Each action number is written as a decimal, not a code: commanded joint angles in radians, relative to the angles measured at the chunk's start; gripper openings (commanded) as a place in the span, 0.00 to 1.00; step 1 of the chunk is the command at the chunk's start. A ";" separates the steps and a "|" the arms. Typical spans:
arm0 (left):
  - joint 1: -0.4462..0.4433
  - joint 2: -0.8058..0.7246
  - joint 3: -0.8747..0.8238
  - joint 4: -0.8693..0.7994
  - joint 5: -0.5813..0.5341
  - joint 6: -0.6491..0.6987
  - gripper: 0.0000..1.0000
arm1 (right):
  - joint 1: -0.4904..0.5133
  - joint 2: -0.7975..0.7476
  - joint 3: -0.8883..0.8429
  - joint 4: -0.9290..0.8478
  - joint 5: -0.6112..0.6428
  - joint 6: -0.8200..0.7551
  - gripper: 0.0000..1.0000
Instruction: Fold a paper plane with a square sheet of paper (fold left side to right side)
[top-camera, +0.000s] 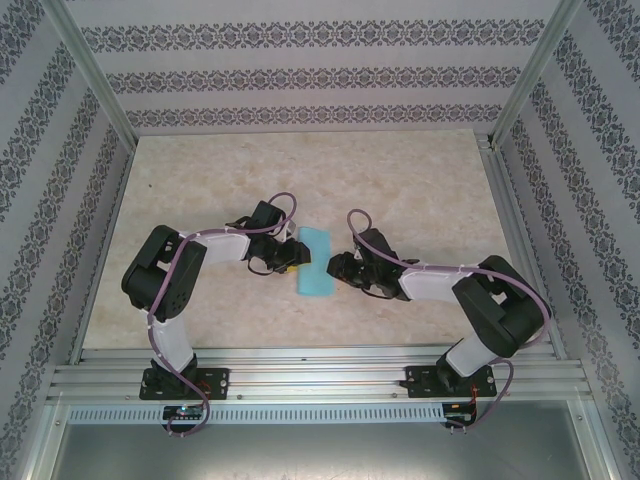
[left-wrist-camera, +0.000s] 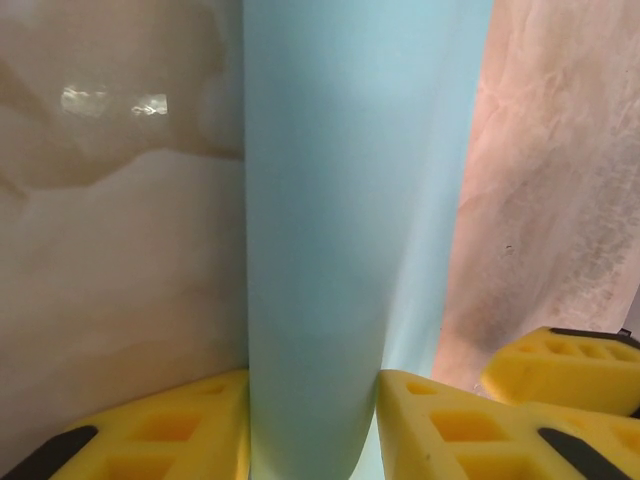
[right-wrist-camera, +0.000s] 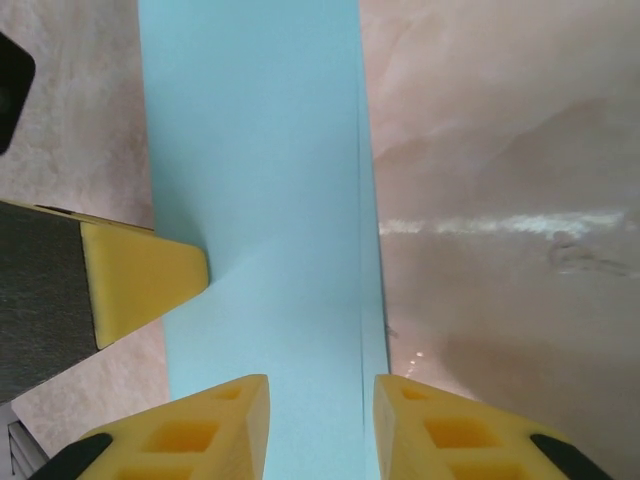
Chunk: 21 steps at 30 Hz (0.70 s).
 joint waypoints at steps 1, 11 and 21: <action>-0.020 0.027 0.017 -0.016 -0.026 0.010 0.37 | -0.039 -0.077 -0.018 -0.079 0.039 -0.067 0.34; -0.026 0.040 0.025 -0.026 -0.052 -0.013 0.41 | -0.105 -0.157 -0.008 -0.175 0.054 -0.133 0.32; -0.027 0.041 0.019 -0.036 -0.087 -0.041 0.41 | -0.105 -0.148 -0.009 -0.156 0.035 -0.126 0.30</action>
